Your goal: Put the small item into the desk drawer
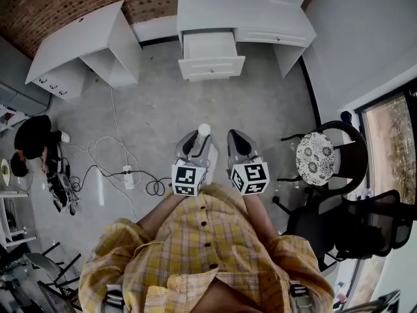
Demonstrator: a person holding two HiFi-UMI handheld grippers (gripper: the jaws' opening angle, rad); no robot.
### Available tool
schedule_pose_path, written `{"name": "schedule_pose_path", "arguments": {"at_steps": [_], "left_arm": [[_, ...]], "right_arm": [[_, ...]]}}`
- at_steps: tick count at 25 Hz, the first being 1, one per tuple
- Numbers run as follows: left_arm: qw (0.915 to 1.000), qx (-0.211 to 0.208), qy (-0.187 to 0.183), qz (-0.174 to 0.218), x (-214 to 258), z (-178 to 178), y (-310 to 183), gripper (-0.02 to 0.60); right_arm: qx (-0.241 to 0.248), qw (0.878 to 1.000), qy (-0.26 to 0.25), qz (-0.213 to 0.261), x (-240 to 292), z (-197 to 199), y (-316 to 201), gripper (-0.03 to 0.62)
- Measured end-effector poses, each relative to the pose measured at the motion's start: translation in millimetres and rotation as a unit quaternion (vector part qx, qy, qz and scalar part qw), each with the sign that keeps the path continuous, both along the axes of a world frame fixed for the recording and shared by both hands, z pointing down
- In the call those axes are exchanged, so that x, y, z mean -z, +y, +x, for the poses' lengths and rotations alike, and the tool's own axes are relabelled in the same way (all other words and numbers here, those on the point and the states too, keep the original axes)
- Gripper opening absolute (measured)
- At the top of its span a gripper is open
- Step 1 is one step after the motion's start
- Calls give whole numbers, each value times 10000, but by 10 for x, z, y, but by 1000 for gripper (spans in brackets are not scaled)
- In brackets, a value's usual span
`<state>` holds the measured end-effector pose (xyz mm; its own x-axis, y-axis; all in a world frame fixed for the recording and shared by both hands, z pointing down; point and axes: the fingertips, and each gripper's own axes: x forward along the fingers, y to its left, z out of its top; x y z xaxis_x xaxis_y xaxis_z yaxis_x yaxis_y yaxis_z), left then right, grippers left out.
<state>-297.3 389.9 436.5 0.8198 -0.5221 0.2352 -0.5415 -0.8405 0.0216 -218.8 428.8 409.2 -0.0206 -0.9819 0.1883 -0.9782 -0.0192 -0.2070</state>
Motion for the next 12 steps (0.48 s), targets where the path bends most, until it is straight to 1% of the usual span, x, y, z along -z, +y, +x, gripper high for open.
{"name": "schedule_pose_path", "arguments": {"at_steps": [6,12], "left_arm": [[9999,61,25,-116,-87,315,-495,153],[9997,49,71,-217,-82,688,-1221,153]], "right_arm": [[58,9999,26,-156,-109,294,-498,-2],[104,9993,167,-321,-130,604,-1216,-2]]}}
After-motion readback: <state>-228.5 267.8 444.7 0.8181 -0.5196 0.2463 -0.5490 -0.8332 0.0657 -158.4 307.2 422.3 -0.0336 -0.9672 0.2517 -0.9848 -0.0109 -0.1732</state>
